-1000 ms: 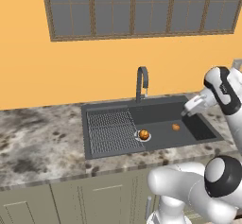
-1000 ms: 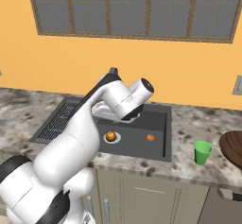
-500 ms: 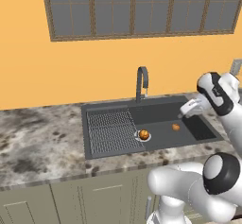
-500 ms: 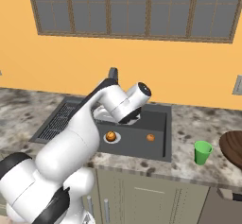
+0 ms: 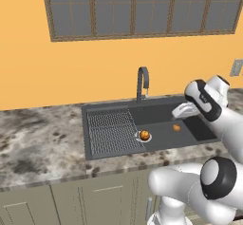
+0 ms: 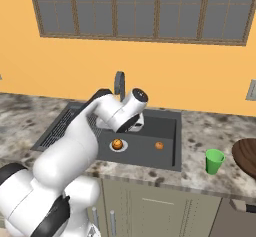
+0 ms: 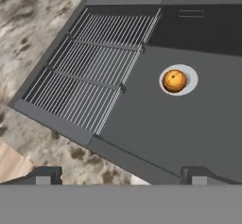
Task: Remove the orange and tangerine from the sink. Then move the bowl and cup from the counter to the sink for washing.
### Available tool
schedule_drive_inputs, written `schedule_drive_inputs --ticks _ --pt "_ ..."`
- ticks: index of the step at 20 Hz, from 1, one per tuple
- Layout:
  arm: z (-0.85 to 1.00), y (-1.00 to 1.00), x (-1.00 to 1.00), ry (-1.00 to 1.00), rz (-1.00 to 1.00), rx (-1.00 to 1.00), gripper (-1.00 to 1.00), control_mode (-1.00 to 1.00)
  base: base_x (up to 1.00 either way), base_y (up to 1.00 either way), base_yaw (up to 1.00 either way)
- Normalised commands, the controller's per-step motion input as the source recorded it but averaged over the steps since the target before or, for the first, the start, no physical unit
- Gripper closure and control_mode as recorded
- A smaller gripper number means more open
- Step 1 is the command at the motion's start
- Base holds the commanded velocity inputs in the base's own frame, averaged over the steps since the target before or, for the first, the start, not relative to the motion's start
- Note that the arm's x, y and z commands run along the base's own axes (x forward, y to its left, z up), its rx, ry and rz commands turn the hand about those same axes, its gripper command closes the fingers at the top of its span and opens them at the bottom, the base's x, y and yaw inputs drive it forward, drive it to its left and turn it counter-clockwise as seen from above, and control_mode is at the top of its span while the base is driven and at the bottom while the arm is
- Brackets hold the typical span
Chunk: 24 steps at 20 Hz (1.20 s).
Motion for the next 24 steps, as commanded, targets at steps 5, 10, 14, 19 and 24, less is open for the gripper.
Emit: schedule_drive_inputs --ticks 5,10,14,19,24 --pt "-0.22 0.05 0.21 -0.04 -0.11 0.0 -1.0 -1.0 0.0 0.0 0.0" --pt "-0.21 0.06 0.22 -0.03 -0.1 0.0 -1.0 -1.0 0.0 0.0 0.0" --pt "-0.19 0.02 0.25 0.0 -0.08 0.0 -1.0 -1.0 0.0 0.0 0.0" --pt "-0.2 0.0 0.24 0.0 -0.03 0.0 -1.0 -1.0 0.0 0.0 0.0" --pt "-0.2 0.04 0.21 0.0 -0.03 0.0 -1.0 -1.0 0.0 0.0 0.0"
